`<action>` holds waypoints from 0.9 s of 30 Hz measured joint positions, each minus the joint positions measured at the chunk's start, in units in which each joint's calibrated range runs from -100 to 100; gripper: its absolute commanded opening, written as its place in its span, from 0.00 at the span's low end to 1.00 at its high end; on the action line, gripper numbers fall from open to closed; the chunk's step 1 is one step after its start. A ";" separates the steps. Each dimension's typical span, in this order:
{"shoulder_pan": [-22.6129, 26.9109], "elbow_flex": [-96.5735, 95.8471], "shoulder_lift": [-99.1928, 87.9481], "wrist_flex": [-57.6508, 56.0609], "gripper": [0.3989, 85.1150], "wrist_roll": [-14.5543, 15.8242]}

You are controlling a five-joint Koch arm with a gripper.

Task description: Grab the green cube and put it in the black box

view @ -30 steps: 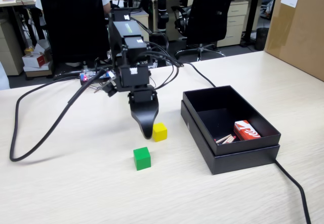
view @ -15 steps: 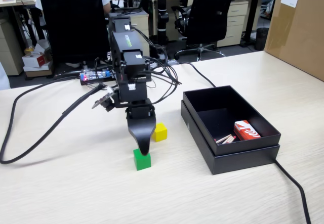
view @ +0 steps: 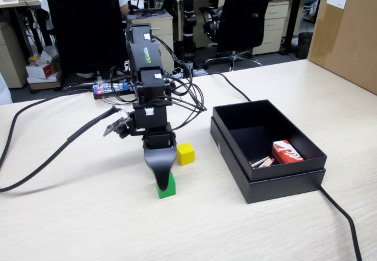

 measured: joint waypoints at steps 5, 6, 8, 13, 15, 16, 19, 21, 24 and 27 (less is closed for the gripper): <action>0.24 0.00 0.91 0.08 0.51 -0.44; 0.24 0.00 0.91 0.00 0.47 -0.44; 0.34 0.00 1.04 0.08 0.41 -0.63; 0.34 0.09 1.42 0.08 0.28 -0.63; 0.34 0.09 1.42 0.08 0.21 -0.68; 0.34 0.09 1.42 0.08 0.18 -0.73; 0.34 0.09 1.42 0.08 0.05 -0.83; 0.34 0.09 1.42 0.08 0.00 -0.83; 0.34 0.09 0.52 0.08 0.00 -0.88; 0.20 -3.47 -5.31 0.00 0.00 -0.78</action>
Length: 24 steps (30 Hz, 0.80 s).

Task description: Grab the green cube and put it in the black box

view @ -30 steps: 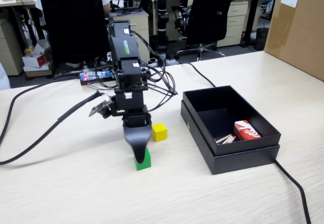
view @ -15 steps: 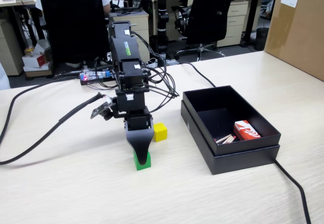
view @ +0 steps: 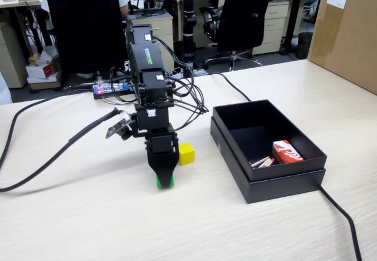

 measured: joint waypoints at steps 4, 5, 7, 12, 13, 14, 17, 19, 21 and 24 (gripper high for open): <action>-0.05 -2.56 -11.78 0.00 0.00 0.10; 0.49 -3.29 -20.71 0.00 0.00 0.44; 1.12 -4.56 -25.89 0.00 0.00 0.63; 6.59 -9.86 -48.41 -0.08 0.00 1.22; 7.67 -10.50 -50.36 0.00 0.01 1.37; 9.08 -11.96 -52.43 -0.08 0.01 1.61; 12.94 -13.24 -54.50 -0.08 0.01 2.64; 14.99 -13.24 -54.11 -0.08 0.01 3.22; 16.56 -13.24 -53.33 -0.08 0.01 3.61; 18.22 -13.24 -47.90 -0.08 0.01 4.69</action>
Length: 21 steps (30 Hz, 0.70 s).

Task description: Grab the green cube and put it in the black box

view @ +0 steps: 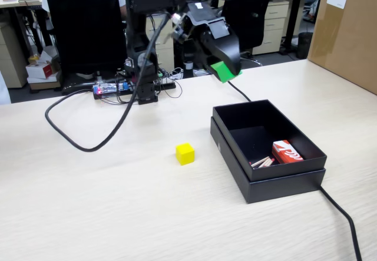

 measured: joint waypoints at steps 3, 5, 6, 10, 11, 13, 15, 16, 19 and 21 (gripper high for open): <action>0.44 0.00 7.25 0.00 0.01 1.22; 0.63 0.00 11.65 0.00 0.06 1.81; 0.78 0.00 14.24 0.00 0.08 2.10; 0.93 0.09 22.91 0.08 0.09 2.49; 0.98 0.09 24.21 0.08 0.09 2.59; 0.98 0.18 27.44 0.08 0.09 2.64; 1.03 0.27 29.90 0.23 0.09 2.74; 1.03 0.27 30.81 0.23 0.09 2.88; 1.03 1.19 33.14 0.23 0.09 3.08; 0.98 1.28 33.92 0.54 0.22 3.08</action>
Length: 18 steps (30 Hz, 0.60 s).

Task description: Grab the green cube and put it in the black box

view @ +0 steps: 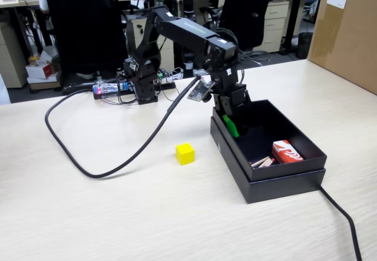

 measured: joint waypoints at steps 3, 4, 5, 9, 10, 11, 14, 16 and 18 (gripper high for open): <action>-0.05 0.00 1.17 0.15 0.27 0.00; -0.05 0.09 1.42 0.23 0.30 0.00; -0.05 0.00 1.42 0.31 0.34 0.00; -0.05 0.00 1.42 0.46 0.50 -0.05; -0.05 0.00 1.42 0.46 0.51 -0.05; -0.05 0.00 1.29 0.46 0.52 0.00; -0.10 -0.09 -0.65 0.46 0.53 0.00; -0.24 -0.46 -5.18 0.31 0.53 0.05; -0.49 -0.37 -11.65 0.39 0.53 0.00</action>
